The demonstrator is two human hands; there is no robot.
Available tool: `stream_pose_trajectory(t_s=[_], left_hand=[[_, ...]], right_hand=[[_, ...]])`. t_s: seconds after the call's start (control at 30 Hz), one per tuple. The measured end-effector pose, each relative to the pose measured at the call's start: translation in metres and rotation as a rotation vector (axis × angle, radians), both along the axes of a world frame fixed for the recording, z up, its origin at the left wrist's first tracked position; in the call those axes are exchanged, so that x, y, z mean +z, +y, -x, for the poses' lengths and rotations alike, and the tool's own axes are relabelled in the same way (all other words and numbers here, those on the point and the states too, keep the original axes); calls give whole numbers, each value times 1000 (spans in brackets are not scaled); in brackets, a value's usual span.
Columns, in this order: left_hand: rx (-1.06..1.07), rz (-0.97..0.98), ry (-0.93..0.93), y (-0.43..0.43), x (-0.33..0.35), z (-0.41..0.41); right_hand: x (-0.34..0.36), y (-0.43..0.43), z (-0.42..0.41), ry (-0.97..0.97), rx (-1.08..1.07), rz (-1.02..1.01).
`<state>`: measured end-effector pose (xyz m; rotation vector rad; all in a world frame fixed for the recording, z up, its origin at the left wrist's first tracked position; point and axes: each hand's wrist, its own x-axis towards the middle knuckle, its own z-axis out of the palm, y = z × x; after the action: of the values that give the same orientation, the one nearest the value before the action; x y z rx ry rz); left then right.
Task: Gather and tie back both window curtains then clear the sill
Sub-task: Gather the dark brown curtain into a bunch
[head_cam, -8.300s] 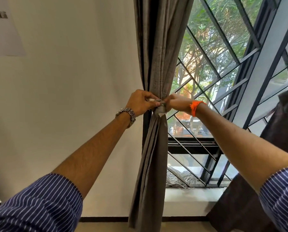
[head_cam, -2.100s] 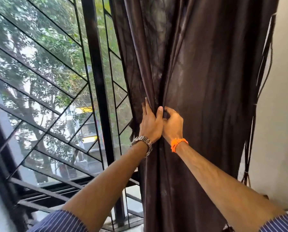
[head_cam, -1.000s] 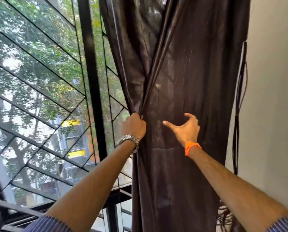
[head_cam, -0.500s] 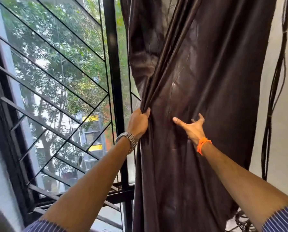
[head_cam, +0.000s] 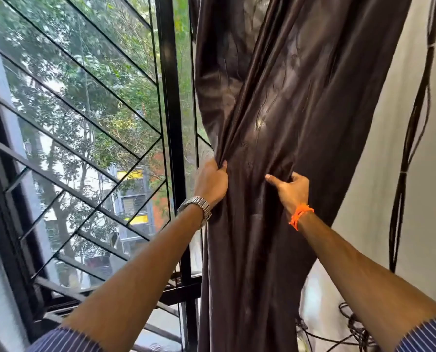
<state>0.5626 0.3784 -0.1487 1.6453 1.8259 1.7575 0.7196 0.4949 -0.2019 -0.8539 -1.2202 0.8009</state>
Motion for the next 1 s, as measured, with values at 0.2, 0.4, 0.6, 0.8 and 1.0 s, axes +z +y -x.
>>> stream_pose_trajectory(t_s=[0.2, 0.4, 0.6, 0.8, 1.0], left_hand=[[35, 47, 72, 14, -14, -27], [2, 60, 141, 28, -34, -62], [-87, 58, 207, 39, -43, -98], [-240, 109, 144, 53, -48, -119], [-746, 259, -351, 56, -59, -130]], right_hand=[[-1, -26, -29, -36, -164, 27], [0, -50, -53, -151, -268, -18], [-7, -66, -53, -350, -308, -142], [-14, -76, -50, -479, -103, -104], [-28, -94, -53, -639, 54, -33]])
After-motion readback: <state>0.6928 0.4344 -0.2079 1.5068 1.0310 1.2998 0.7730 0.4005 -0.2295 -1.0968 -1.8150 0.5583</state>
